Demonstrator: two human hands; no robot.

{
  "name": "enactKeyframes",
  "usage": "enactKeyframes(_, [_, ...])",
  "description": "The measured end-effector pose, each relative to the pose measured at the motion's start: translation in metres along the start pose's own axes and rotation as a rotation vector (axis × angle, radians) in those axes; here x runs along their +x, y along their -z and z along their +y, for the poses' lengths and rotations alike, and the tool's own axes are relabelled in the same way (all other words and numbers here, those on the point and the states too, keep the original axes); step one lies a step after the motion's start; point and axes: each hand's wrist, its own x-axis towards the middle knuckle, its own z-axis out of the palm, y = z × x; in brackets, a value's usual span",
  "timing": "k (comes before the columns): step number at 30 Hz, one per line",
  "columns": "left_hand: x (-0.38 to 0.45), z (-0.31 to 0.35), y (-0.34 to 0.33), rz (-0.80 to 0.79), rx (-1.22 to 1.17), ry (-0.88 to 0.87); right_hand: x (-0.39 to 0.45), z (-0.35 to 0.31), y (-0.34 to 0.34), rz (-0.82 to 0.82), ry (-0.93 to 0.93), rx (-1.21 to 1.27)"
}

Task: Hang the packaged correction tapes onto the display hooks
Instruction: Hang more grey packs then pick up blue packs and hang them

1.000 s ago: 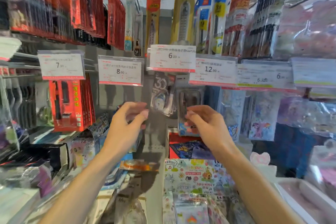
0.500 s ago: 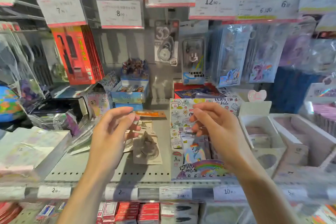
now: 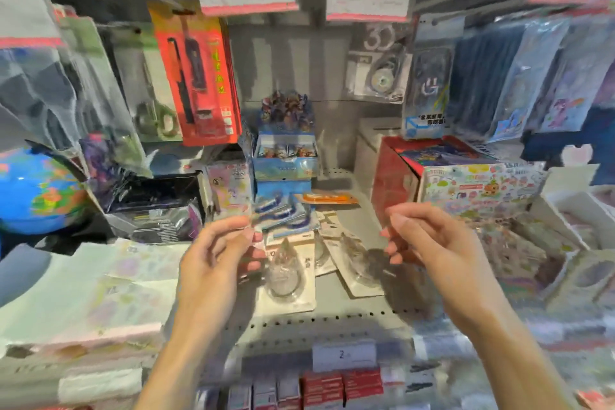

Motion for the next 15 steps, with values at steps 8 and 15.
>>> enactKeyframes(8, [0.041,-0.002,0.053,-0.046,0.004,0.088,0.009,0.028,-0.058,0.075,-0.077,-0.064])
enactKeyframes(15, [0.083,0.000,0.049,-0.225,0.356,-0.069,0.057,0.050,-0.072,0.042,-0.055,-0.512])
